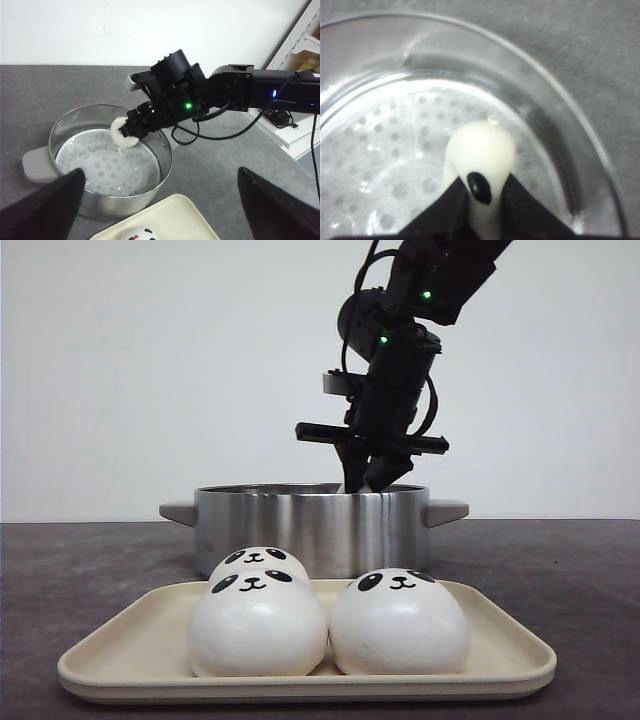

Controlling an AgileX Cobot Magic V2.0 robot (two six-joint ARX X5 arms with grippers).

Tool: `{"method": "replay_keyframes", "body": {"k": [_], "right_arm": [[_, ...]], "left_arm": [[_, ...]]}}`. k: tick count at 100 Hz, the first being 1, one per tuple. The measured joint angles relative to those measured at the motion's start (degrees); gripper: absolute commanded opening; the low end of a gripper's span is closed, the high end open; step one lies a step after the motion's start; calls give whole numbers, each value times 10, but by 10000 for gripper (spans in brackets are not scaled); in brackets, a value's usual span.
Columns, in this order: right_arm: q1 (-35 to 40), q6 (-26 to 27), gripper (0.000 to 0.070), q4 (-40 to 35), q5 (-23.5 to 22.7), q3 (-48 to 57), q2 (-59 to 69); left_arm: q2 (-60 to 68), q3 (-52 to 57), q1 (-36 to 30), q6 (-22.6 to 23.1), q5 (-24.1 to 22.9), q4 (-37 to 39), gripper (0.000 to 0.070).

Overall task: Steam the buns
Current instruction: 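Lower the bun into the steamer pot and open the right gripper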

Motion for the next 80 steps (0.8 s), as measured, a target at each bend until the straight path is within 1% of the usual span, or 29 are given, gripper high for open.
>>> {"method": "replay_keyframes", "body": {"k": [11,16,19,50,54,57,60,63,64,65,67,69,73,80], "right_arm": [[-4,0,285,-2,0,0,1],[-4,0,346,-4,0,0,1],[-4,0,355,-5,0,0,1],[-4,0,354,-7,-2,0,2],[-4,0,341,-7,-2,0,2],[-4,0,300,-9,-5,0,2],[-4,0,209,-12,-13,2,2],[-4,0,71,-17,-23,3,2],[-4,0,47,-19,-27,4,2],[-4,0,0,-20,-31,4,1],[-5,0,0,-23,-38,4,-1],[-5,0,17,-26,-47,4,-3],[-4,-3,16,-35,-61,4,-12],[-1,-10,16,-47,-70,4,-40]], "left_arm": [[0,0,0,0,0,0,594],[0,0,0,0,0,0,594],[1,0,0,0,0,0,594],[3,0,0,0,0,0,594],[4,0,0,0,0,0,593],[4,0,0,0,0,0,592],[3,0,0,0,0,-1,591],[3,0,0,0,0,-3,590],[3,0,0,0,0,-4,590],[4,0,0,0,0,-5,590],[4,0,0,0,0,-8,589],[5,0,0,0,0,-12,588],[9,0,0,0,0,-21,584],[21,0,0,-1,0,-39,584]]}}
